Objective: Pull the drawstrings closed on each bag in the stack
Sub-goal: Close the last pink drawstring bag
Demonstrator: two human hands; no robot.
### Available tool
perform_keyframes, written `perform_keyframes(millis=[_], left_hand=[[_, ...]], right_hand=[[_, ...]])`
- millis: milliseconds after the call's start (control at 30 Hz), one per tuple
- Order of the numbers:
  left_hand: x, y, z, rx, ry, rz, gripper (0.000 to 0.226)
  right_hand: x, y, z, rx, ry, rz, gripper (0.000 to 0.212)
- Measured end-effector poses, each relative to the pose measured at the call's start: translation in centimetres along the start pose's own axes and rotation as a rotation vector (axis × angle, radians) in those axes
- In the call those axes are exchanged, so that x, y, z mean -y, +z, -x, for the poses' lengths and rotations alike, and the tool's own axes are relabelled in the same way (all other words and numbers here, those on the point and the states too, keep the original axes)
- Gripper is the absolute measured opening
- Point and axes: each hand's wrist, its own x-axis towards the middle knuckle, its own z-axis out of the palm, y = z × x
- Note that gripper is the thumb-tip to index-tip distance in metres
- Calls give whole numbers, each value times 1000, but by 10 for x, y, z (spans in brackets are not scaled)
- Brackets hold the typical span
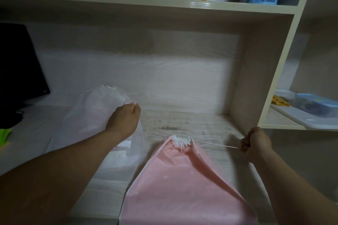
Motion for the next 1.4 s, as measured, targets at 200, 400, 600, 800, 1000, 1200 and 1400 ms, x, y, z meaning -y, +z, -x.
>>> perform_keyframes(millis=[200,400,600,800,1000,1200,1400], left_hand=[[-76,11,10,249,189,135,50],[-158,39,24,505,283,334,21],[-143,46,13,529,28,559,35],[-145,52,-3,519,-87,732,36],[-121,47,-19,508,-111,9,62],[-84,39,19,465,-39,-303,62],[-79,39,49,897,-309,265,66]], right_hand=[[22,69,41,350,-103,206,37],[45,138,111,708,-448,775,36],[26,99,84,522,-283,648,67],[-33,62,84,694,-93,904,53],[-47,61,92,597,-202,708,29],[-49,56,85,520,-74,598,17],[-58,59,92,518,-209,592,42]])
